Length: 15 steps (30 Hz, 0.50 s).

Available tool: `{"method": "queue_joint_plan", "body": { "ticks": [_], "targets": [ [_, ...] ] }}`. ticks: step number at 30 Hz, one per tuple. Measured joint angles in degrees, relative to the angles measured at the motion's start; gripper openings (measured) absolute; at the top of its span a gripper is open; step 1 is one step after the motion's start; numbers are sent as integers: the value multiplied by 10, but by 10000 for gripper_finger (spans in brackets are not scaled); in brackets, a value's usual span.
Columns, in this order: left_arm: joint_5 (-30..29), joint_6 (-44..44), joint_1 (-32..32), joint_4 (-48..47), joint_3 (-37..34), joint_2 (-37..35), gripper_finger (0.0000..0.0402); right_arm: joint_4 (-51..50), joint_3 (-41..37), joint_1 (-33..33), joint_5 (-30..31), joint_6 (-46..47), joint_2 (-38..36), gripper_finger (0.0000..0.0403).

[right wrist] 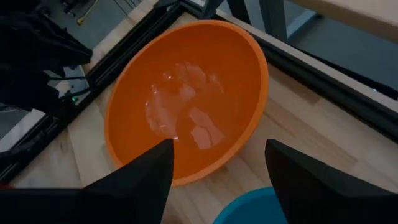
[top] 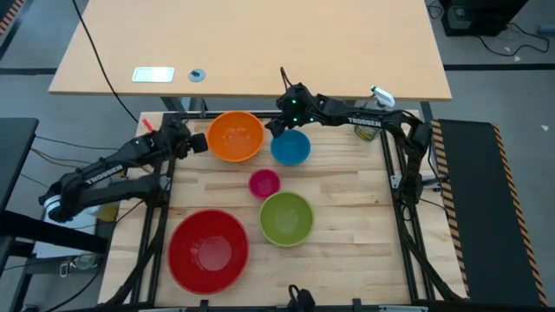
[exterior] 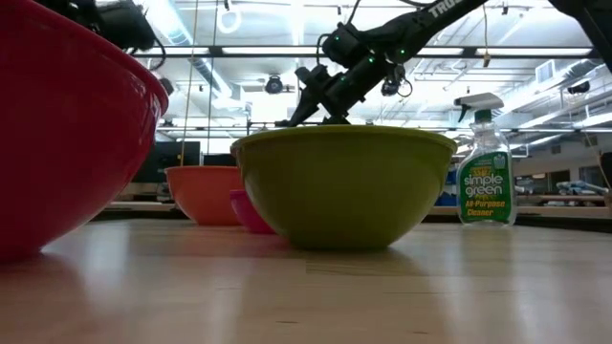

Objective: Nest bowls inside each other
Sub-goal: Stack the orange bowl on top of the red bowl

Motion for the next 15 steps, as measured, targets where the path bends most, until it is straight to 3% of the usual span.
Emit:
{"method": "queue_joint_plan", "body": {
  "ticks": [6, 15],
  "targets": [
    [89, 57, 66, 45, 0, 45, 256, 8, 0, -1, 16, -17, 2, 249],
    [104, 81, 72, 50, 0, 31, 256, 47, 14, -10, 23, -14, 39, 248]
  ]
}}
